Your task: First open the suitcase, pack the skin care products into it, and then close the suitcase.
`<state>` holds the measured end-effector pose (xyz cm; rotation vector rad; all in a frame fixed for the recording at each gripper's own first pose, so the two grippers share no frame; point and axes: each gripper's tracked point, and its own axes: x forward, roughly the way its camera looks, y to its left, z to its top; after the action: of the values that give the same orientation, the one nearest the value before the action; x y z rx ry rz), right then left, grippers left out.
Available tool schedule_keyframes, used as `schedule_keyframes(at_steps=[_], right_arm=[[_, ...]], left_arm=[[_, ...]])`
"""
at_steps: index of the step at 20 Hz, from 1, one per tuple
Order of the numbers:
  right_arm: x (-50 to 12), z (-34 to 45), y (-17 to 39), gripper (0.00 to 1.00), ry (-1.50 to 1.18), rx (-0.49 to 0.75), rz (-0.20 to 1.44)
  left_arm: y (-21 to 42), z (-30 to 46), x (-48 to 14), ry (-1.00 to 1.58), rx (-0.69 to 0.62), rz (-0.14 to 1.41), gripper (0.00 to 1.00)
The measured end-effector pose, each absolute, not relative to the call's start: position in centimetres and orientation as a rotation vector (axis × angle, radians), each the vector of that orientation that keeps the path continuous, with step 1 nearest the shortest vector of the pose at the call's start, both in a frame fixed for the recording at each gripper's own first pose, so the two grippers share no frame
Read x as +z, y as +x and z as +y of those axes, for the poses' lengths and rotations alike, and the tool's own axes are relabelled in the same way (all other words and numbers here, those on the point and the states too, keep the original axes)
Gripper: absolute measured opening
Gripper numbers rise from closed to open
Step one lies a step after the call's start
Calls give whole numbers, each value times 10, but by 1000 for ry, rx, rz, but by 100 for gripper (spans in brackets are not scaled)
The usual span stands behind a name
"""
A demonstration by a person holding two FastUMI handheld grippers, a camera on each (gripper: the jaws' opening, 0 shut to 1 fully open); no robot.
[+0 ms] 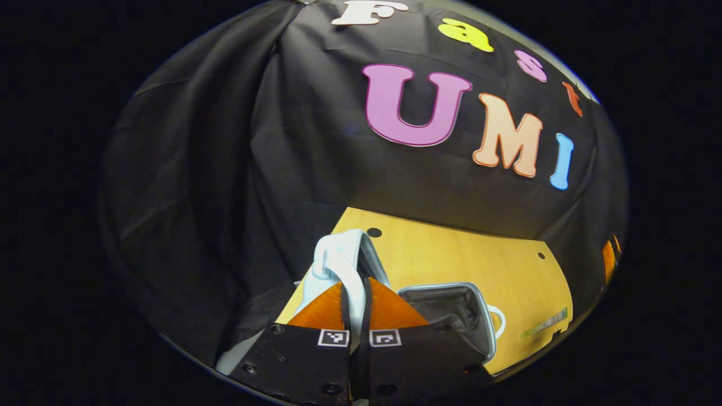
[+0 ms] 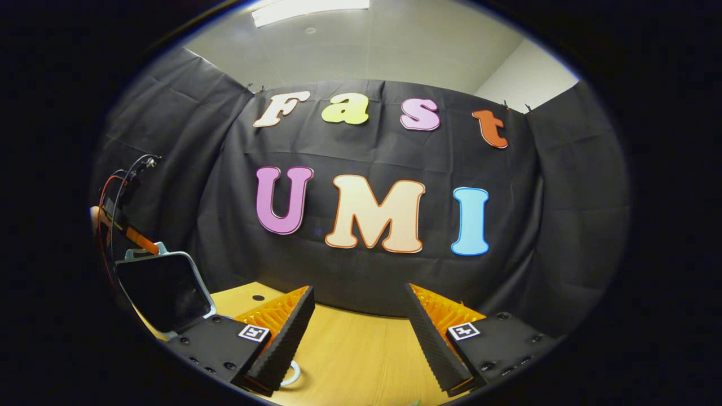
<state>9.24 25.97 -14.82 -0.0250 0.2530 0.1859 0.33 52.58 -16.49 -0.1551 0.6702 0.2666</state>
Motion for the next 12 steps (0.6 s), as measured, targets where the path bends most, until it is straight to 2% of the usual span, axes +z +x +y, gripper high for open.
schedule_keyframes(at_steps=[5, 12], right_arm=[[-151, 278, 94, 99, -48, 200, 266], [-157, 319, 96, 100, -78, 266, 287]], left_arm=[[-14, 582, -193, -247, 343, 696, 0], [-53, 638, -264, -366, 447, 781, 0]])
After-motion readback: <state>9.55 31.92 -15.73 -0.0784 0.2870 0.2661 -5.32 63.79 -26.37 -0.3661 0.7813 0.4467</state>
